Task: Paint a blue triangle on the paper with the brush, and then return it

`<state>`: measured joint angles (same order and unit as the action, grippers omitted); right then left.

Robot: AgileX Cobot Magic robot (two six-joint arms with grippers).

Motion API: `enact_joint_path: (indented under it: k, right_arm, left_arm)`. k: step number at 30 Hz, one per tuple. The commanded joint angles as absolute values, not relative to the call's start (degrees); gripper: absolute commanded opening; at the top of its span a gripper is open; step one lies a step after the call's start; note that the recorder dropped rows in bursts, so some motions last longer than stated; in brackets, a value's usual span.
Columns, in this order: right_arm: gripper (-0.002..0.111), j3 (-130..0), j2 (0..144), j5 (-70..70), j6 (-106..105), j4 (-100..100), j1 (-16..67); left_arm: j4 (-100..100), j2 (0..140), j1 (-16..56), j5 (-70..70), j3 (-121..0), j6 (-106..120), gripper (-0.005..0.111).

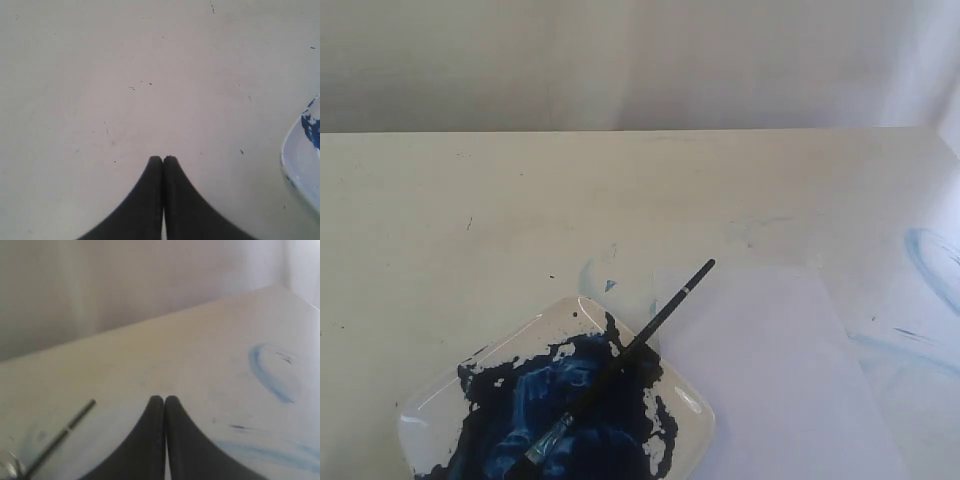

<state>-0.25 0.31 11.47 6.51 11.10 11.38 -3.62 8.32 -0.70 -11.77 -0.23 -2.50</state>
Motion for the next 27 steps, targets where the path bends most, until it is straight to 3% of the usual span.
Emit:
enact_joint_path:
  k: [1,7,18,22,27]
  right_arm:
    - [0.000,0.0,0.0,-2.4,6.9,22.3,11.5]
    - [0.000,0.0,0.0,-16.0,7.2,22.5,11.5]
    - [0.000,0.0,0.0,-23.6,15.6,22.5,11.5]
    - [0.000,0.0,0.0,-17.3,23.4,22.5,11.5]
    - [0.000,-3.7,0.1,2.5,24.6,22.5,11.5]
  left_arm:
    - [-4.0,8.6,-0.9,-11.6,0.0,-2.6,0.000]
    - [-4.0,8.6,-0.9,-11.6,0.0,-2.6,0.000]
    - [-4.0,8.6,-0.9,-11.6,0.0,-2.6,0.000]
    - [-4.0,8.6,-0.9,-11.6,0.0,-2.6,0.000]
    - [-4.0,8.6,-0.9,-11.6,0.0,-2.6,0.000]
